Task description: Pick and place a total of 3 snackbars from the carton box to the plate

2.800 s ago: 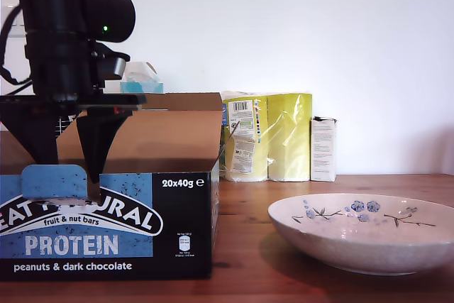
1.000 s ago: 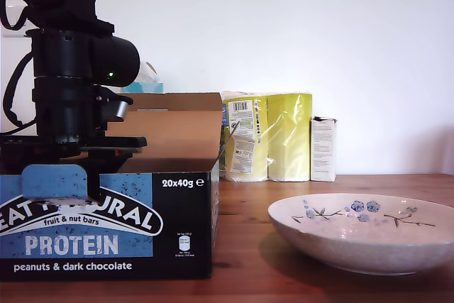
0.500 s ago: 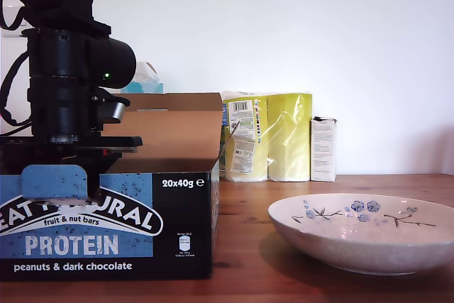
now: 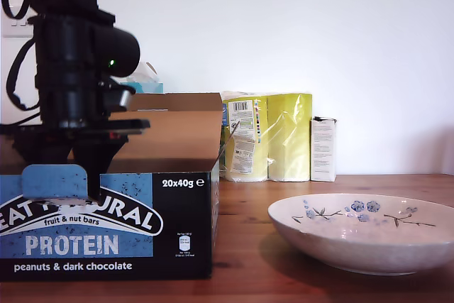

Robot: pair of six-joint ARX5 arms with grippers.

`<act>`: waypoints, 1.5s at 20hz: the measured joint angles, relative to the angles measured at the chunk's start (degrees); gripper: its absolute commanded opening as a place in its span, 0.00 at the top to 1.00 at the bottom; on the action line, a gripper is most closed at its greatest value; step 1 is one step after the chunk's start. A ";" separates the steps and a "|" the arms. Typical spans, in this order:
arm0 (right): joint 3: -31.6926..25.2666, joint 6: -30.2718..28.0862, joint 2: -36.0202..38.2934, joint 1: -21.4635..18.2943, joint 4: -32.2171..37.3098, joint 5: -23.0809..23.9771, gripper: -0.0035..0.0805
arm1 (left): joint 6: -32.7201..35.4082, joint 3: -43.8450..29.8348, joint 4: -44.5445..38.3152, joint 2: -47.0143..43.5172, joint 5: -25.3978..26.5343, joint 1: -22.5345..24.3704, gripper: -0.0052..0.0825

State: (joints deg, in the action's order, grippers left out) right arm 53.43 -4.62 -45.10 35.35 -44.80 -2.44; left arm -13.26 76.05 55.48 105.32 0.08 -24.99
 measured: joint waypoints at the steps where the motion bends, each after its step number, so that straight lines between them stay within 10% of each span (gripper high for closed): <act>1: 0.00 0.00 0.26 0.00 0.00 0.02 0.97 | 0.00 0.00 0.20 -1.20 -0.02 -0.35 0.74; 12: 0.04 2.73 14.93 0.00 -8.70 4.68 0.97 | 0.02 1.05 -19.54 -20.00 -7.56 -13.60 0.74; 21: 0.59 7.63 26.95 0.00 -21.64 11.67 0.97 | 0.02 1.09 -49.31 -8.17 -8.00 -29.48 0.74; 30: 0.59 7.63 26.95 0.00 -22.16 11.89 0.97 | 1.29 1.09 -55.52 9.70 -7.54 -33.18 0.74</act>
State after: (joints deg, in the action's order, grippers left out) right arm 54.02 3.01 -18.15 35.35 -66.96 9.45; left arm -11.97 77.14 -0.03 115.02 -7.46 -58.17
